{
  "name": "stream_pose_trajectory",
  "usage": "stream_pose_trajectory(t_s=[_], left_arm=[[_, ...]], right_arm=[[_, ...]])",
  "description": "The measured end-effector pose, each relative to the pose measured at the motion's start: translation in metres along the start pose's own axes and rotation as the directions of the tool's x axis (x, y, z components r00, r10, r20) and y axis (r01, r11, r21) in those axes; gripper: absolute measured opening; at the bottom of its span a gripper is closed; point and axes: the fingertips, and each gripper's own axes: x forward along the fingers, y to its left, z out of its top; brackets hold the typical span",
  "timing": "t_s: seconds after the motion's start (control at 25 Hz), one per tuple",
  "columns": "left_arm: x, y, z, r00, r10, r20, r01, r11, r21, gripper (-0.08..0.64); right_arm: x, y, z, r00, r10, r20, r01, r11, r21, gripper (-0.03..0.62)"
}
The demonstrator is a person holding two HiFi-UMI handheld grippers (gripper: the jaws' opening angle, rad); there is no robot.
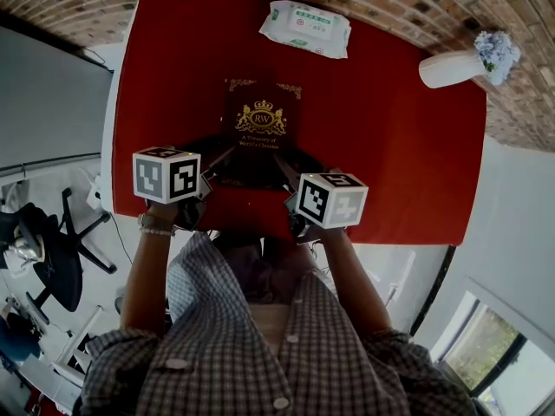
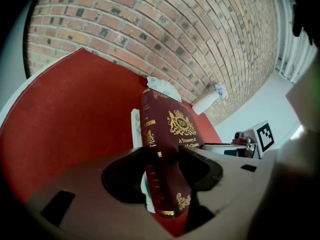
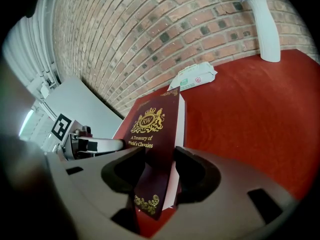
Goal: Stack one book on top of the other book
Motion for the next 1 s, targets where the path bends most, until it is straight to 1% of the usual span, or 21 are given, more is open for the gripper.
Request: stream_pose_trajectory(t_s=[0.2, 0.32, 0.68, 0.84, 1.0], left_arm=[[0.007, 0.0092, 0.0016, 1.0, -0.009, -0.006, 0.009, 1.0, -0.02, 0.207], [0.0073, 0.0106, 0.0049, 1.0, -0.015, -0.004, 0.015, 1.0, -0.015, 0.207], [0.0075, 0.0105, 0.0029, 1.0, -0.023, 0.001, 0.023, 0.999, -0.028, 0.207], [0.0061, 0.0101, 0.0025, 1.0, -0.006, 0.008, 0.006, 1.0, -0.021, 0.207], [0.0049, 0.0106, 0.0026, 1.0, 0.004, 0.015, -0.003, 1.0, -0.018, 0.207]], right_arm=[[0.0087, -0.0036, -0.0016, 1.0, -0.007, -0.003, 0.007, 0.999, 0.048, 0.19], [0.0098, -0.0038, -0.0012, 1.0, -0.011, 0.006, 0.01, 0.998, 0.06, 0.19], [0.0119, -0.0045, 0.0008, 1.0, 0.008, -0.008, -0.008, 0.999, 0.034, 0.193], [0.0099, -0.006, 0.0013, 1.0, -0.022, 0.012, 0.022, 1.0, 0.0, 0.207], [0.0096, -0.0088, 0.0031, 0.999, -0.03, 0.025, 0.03, 1.0, 0.001, 0.227]])
